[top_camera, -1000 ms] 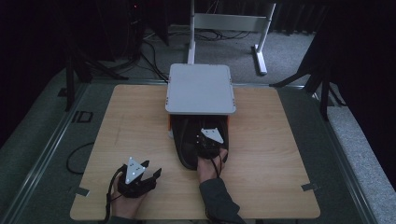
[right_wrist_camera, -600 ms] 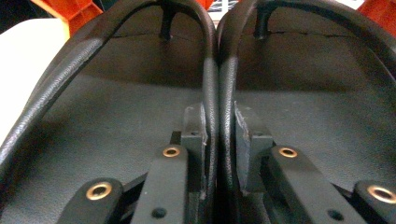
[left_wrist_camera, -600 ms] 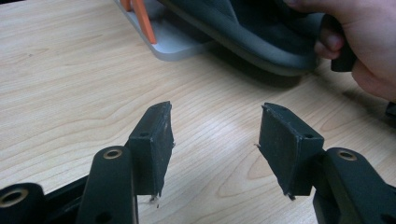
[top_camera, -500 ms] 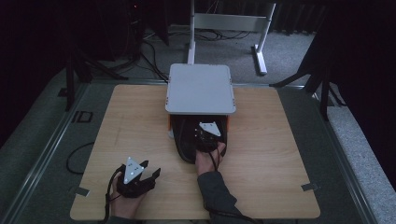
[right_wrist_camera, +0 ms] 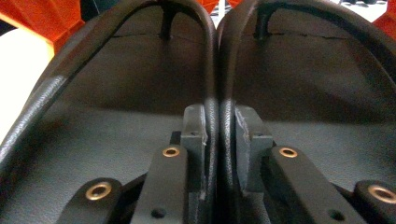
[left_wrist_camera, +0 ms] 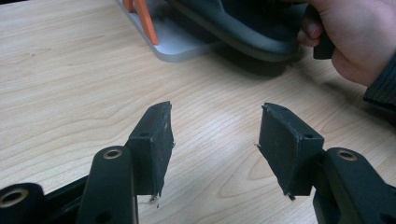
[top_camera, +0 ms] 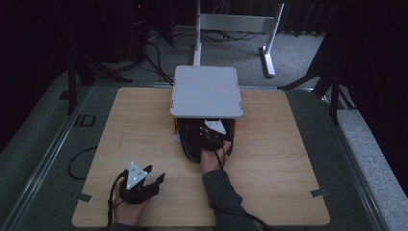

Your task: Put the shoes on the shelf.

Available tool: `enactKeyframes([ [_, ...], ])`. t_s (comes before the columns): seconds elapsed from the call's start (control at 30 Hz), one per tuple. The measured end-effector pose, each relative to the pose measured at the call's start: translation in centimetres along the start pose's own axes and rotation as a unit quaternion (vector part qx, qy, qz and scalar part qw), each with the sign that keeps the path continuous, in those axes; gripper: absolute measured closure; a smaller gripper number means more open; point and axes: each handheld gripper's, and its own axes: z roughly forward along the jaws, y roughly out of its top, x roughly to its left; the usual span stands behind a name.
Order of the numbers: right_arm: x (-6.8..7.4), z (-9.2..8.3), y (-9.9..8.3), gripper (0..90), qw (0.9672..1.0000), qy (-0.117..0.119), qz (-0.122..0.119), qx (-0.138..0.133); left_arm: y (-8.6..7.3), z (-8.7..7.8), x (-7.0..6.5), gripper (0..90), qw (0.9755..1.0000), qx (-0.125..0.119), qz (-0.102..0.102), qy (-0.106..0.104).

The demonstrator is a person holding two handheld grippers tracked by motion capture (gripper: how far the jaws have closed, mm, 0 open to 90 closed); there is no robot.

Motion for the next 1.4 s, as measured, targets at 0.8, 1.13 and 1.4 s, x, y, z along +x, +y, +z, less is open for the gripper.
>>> enactKeyframes([
  [0.8,0.1,0.1,1.0,75.8,0.9997,-0.007,-0.006,-0.024,0.0,-0.1,0.1,44.5,1.0,-0.002,-0.003,0.002],
  [1.13,0.0,0.5,0.8,75.7,0.9996,-0.011,-0.012,-0.024,0.0,-0.1,0.1,44.6,1.0,-0.001,-0.003,0.002],
  [1.4,0.1,0.8,0.2,75.6,0.9997,-0.015,-0.013,-0.016,0.0,-0.2,0.2,44.6,1.0,-0.002,-0.003,0.002],
])
